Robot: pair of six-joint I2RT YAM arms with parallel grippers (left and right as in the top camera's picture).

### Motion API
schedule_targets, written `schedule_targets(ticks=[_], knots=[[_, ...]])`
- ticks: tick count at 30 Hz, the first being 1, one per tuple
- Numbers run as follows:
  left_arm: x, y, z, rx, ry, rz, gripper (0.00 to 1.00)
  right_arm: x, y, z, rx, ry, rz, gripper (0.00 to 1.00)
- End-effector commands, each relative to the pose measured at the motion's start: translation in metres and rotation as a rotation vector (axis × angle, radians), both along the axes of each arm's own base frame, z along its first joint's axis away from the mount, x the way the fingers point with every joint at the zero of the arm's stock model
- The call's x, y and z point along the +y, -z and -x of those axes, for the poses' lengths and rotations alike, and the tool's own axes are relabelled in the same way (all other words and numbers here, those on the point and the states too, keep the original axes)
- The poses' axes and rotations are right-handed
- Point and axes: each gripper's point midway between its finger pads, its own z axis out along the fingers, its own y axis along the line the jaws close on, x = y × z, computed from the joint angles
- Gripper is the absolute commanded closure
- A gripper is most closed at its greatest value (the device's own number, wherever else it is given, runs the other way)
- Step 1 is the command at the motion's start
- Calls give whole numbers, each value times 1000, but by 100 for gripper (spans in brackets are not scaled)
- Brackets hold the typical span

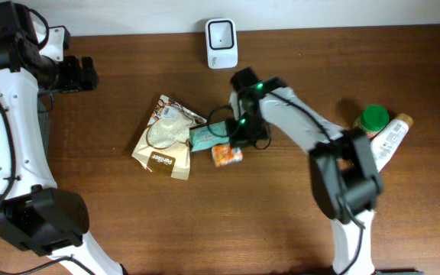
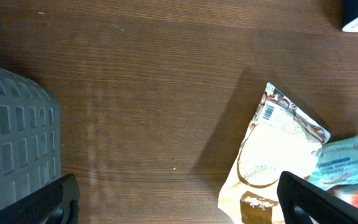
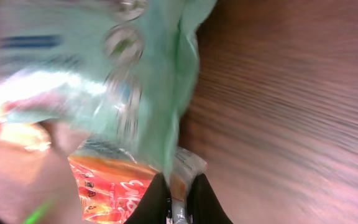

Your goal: Scan the item barcode

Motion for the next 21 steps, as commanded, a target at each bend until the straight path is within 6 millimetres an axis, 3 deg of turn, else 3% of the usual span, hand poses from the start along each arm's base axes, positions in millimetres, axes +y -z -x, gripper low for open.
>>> schedule_targets(ticks=[1,3,5,8,10,12,14,17,21], knots=[[1,-3,0,-12,12,0,1,-32,-98,-22,-205,155,-49,96],[2,-3,0,-12,11,0,1,-55,-116,-26,-217,257,-55,96],[2,-3,0,-12,11,0,1,-80,-117,-29,-187,376,-30,96],[1,-3,0,-12,12,0,1,-112,-97,-30,-112,561,21,96],[1,-3,0,-12,12,0,1,-127,-69,-27,-51,726,68,96],[2,-3,0,-12,11,0,1,-131,-52,-23,-19,825,82,96],[2,-3,0,-12,11,0,1,-137,-20,-14,27,1007,112,96],[1,-3,0,-12,12,0,1,-131,13,-7,54,1156,87,96],[1,-3,0,-12,12,0,1,-119,26,-10,8,1146,46,96]])
